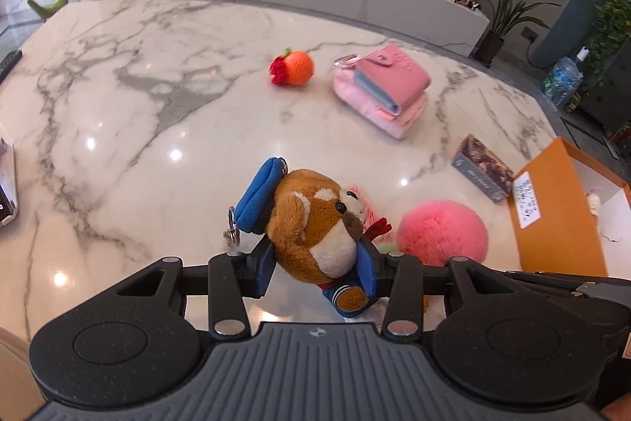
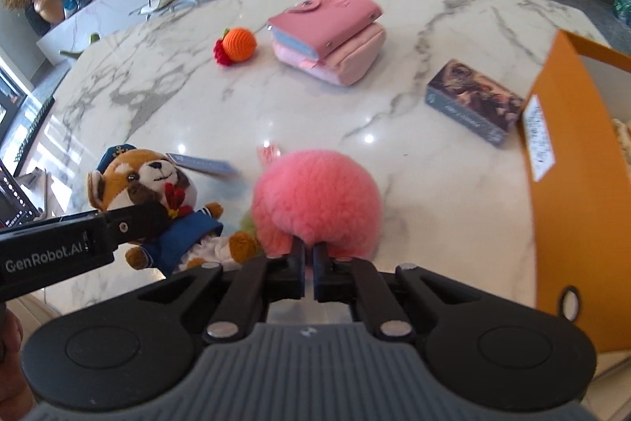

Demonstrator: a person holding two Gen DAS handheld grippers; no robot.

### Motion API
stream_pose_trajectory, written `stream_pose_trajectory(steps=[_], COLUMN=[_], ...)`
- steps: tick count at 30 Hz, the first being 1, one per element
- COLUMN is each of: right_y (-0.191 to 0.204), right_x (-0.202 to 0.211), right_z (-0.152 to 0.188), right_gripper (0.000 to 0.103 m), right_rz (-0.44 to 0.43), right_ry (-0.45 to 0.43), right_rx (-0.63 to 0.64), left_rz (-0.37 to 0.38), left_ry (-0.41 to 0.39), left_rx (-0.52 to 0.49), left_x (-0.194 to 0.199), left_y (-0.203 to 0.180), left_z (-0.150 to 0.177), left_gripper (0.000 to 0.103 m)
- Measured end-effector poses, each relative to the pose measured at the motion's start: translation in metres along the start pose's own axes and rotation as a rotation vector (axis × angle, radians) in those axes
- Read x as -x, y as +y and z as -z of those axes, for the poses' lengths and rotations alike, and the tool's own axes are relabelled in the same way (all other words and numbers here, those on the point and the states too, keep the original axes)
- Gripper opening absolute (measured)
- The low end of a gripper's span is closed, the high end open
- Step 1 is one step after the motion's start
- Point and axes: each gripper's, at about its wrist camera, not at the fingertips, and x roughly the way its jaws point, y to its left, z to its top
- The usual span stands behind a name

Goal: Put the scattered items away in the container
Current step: 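Close the left gripper on the teddy bear while the right gripper grasps the pink pompom, then lift the teddy bear with the left gripper while the right gripper lifts the pompom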

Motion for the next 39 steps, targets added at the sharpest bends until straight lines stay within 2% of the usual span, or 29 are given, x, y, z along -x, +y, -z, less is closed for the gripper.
stream_pose_trajectory(steps=[7,13,17,18,20,22,24,33,39], right_y=[-0.004,-0.017,-0.025,-0.027,-0.03,-0.034,-0.036,-0.03,-0.025], right_x=[0.027,0.026,0.026,0.026,0.024,0.021,0.017,-0.012,-0.031], right_z=[0.009,0.02,0.025,0.026,0.025,0.023,0.022,0.01,0.001], right_gripper=[0.002,0.003,0.015,0.029,0.042,0.044,0.052,0.053,0.052], right_rz=[0.002,0.006,0.035,0.045,0.053,0.057,0.063,0.057,0.072], right_ry=[-0.067,-0.072,-0.101,-0.104,-0.109,-0.112,-0.115,-0.089,-0.073], right_rx=[0.018,-0.026,-0.068,-0.073,-0.084,-0.099,-0.115,-0.1,-0.076], left_rz=[0.006,-0.001,0.001,0.003,0.003,0.0,-0.004,0.02,0.047], left_ry=[-0.016,0.008,0.034,0.039,0.042,0.043,0.046,0.066,0.094], left_rx=[-0.028,-0.046,-0.054,-0.056,-0.062,-0.072,-0.079,-0.105,-0.055], left_x=[0.01,0.0,-0.008,-0.009,-0.012,-0.015,-0.018,-0.036,-0.049], left_y=[-0.016,-0.022,-0.026,-0.026,-0.027,-0.028,-0.028,-0.027,-0.014], left_z=[0.009,0.022,0.029,0.03,0.03,0.028,0.028,0.018,0.012], left_gripper=[0.049,0.049,0.05,0.05,0.05,0.05,0.05,0.052,0.053])
